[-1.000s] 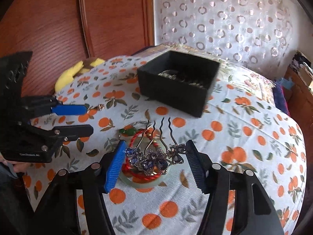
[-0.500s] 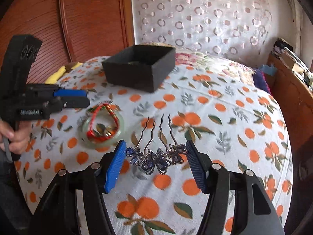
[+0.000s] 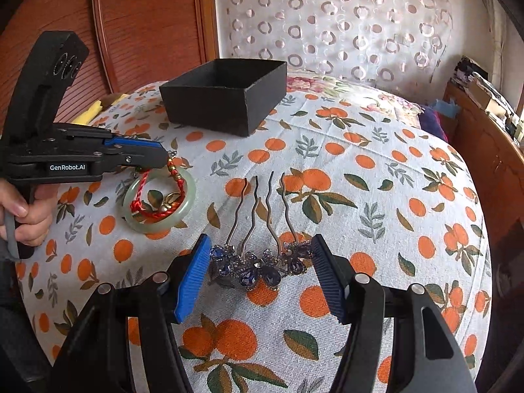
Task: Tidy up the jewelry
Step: 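Close the left tool on the jade bangle while the right tool grips the hair pins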
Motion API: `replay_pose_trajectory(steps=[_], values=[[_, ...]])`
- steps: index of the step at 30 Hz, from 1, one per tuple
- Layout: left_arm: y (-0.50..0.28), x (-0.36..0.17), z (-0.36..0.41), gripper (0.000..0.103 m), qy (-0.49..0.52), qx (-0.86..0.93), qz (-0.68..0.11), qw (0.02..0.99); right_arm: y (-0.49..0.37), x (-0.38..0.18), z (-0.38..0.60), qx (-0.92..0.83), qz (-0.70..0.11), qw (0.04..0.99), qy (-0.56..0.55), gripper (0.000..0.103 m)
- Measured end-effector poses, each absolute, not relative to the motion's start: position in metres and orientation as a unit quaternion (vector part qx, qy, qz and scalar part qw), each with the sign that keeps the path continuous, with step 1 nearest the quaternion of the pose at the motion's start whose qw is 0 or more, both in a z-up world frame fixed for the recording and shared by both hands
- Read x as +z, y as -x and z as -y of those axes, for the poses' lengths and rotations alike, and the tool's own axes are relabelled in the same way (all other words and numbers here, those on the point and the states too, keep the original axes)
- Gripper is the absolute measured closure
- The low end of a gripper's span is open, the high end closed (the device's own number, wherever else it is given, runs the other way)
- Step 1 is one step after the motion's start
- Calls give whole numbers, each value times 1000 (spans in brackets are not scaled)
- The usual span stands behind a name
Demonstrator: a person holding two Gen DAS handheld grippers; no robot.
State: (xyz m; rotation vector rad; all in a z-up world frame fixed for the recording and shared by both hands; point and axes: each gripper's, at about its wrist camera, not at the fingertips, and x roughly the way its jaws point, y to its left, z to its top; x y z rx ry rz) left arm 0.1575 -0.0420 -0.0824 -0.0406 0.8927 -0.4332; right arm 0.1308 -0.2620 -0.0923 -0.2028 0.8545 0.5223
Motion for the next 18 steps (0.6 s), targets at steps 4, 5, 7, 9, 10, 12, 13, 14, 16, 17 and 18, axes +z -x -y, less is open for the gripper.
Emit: replay_pose_trajectory(steps=[4, 5, 7, 9, 10, 12, 13, 14, 16, 17, 18], values=[[-158, -83, 42, 97, 22, -212, -432, 876, -130, -92, 263, 248, -409, 873, 97, 38], [-158, -84, 43, 100, 19, -213, -433, 876, -131, -92, 263, 247, -409, 873, 96, 38], [-156, -83, 45, 100, 13, -211, -431, 877, -131, -91, 264, 246, -409, 874, 95, 38], [-154, -80, 45, 101, 13, -212, -427, 879, -131, -91, 264, 245, -409, 874, 92, 38], [-153, -78, 46, 101, 12, -211, -424, 881, -131, -91, 265, 245, -409, 874, 92, 38], [-149, -71, 46, 101, 6, -203, -412, 888, -131, -91, 265, 244, -409, 874, 92, 38], [-148, -67, 45, 101, 6, -201, -409, 890, -130, -90, 265, 243, -409, 875, 93, 38], [-147, -63, 44, 101, 5, -199, -404, 893, -130, -90, 264, 244, -408, 875, 95, 38], [-144, -55, 42, 101, 5, -195, -393, 899, -128, -89, 264, 247, -405, 875, 98, 38], [-143, -51, 41, 101, 3, -193, -387, 902, -128, -88, 263, 248, -403, 875, 99, 38], [-141, -46, 40, 101, 1, -189, -381, 905, -127, -87, 263, 248, -399, 877, 99, 38]])
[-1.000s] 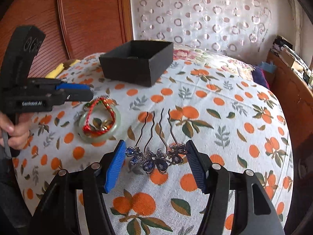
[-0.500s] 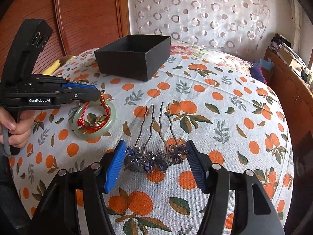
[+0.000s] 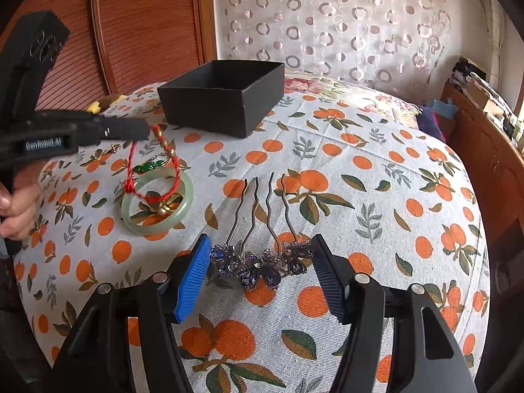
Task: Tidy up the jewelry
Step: 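Close the left tool on the jade bangle while the right tool grips the hair pins, then carry the jade bangle with the left tool while the right carries the hair pins toward the box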
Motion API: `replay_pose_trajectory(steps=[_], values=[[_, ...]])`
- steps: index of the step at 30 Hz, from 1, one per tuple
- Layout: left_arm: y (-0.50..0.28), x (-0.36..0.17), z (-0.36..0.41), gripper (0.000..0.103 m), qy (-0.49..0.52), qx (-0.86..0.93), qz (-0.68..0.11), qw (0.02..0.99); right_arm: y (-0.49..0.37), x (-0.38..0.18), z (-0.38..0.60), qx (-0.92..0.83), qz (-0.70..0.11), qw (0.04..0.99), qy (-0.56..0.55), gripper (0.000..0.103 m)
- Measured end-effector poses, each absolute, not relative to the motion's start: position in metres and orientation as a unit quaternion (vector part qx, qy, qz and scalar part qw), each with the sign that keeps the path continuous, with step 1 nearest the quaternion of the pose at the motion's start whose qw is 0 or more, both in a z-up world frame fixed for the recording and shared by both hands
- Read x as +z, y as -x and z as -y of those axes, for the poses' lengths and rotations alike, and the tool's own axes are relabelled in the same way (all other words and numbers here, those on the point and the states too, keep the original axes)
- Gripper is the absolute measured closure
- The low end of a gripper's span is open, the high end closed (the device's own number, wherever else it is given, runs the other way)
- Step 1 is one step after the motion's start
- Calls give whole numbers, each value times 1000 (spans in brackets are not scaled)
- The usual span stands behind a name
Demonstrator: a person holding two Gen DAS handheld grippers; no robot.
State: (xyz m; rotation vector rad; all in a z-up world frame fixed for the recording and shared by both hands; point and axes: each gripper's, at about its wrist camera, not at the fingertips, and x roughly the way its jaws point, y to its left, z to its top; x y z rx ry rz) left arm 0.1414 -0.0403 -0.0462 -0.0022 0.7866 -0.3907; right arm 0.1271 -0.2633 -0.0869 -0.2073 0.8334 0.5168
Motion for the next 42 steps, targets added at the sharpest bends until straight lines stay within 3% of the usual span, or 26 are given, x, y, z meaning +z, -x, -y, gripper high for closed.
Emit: replay_pose_trajectory(steps=[12, 42], values=[[-140, -10, 30, 101, -13, -159, -339, 927, -124, -45, 259, 252, -360, 891, 109, 38], [-168, 15, 8, 101, -7, -134, -310, 941, -164, 32, 240, 277, -290, 909, 108, 38]])
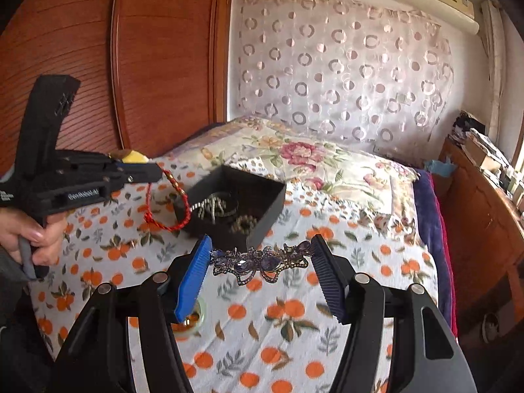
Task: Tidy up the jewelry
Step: 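Carry the jade bangle with the left tool while the right carries the hair pins toward the box, then lower the red cord into the box with the left tool while the right drops the hair pins in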
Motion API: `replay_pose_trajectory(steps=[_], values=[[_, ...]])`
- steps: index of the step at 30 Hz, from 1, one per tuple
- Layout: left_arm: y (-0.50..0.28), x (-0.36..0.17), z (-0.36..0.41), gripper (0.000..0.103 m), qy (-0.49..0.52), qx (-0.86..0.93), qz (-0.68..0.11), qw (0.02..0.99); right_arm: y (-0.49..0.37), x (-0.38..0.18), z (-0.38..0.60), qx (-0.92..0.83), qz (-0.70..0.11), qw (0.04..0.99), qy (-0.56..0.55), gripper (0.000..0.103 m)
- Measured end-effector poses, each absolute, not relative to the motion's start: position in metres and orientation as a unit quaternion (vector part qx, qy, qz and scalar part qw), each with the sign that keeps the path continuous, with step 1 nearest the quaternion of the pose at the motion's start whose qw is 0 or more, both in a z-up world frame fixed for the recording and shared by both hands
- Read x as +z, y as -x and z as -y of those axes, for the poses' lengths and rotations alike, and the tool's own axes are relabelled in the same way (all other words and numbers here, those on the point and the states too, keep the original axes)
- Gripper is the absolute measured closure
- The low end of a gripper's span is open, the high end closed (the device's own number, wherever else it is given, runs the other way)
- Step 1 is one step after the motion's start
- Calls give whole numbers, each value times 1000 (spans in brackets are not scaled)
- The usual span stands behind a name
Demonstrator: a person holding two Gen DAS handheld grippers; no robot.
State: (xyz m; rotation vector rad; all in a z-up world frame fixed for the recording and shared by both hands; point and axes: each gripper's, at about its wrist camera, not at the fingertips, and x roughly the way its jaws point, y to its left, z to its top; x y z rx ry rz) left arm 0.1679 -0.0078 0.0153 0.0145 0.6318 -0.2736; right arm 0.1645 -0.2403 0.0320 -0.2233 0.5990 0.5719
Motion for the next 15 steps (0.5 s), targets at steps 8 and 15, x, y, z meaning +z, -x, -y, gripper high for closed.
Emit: replay_pose_trajectory(steps=[8, 15], values=[[-209, 14, 3, 101, 0, -136, -314, 940, -201, 52, 222, 303, -272, 908, 95, 38], [-237, -1, 3, 101, 0, -138, -333, 933, -237, 50, 201, 325, -272, 901, 88, 38]])
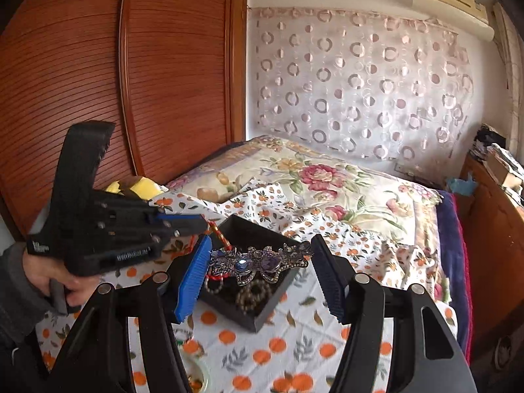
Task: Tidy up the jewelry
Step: 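Lower the red cord into the box with the left tool while the right drops the hair pins in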
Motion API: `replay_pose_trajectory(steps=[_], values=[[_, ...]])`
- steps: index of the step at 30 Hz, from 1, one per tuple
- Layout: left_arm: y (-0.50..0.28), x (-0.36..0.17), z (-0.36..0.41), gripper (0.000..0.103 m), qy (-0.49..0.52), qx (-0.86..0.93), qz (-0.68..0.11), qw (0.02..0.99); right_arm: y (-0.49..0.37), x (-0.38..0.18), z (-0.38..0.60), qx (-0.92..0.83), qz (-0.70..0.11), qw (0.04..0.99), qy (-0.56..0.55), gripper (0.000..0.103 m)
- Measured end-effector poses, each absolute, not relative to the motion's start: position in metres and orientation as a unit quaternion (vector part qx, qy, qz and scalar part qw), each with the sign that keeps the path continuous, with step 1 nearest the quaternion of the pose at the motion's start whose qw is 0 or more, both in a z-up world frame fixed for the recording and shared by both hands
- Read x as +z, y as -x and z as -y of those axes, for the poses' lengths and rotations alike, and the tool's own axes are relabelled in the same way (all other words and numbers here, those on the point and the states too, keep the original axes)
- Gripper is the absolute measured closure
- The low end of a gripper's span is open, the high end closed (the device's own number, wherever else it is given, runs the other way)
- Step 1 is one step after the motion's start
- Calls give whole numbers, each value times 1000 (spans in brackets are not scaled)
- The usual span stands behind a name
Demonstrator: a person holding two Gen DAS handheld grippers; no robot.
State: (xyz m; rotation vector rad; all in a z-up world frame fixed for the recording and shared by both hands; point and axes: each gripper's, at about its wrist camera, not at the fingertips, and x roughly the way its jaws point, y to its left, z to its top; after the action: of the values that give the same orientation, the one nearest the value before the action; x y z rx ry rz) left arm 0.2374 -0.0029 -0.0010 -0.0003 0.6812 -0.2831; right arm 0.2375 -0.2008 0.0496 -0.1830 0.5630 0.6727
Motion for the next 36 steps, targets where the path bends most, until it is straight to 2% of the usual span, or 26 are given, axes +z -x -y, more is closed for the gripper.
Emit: replay_pose_trajectory(steps=[12, 18, 36], values=[[-237, -6, -23, 100, 16, -130, -344, 930, -281, 21, 169, 358, -294, 884, 68, 38], [-222, -8, -39, 91, 12, -109, -332, 937, -291, 1, 155, 367, -305, 876, 67, 38], [-220, -36, -47, 90, 4, -98, -347, 933, -288, -33, 142, 348, -353, 862, 103, 38]])
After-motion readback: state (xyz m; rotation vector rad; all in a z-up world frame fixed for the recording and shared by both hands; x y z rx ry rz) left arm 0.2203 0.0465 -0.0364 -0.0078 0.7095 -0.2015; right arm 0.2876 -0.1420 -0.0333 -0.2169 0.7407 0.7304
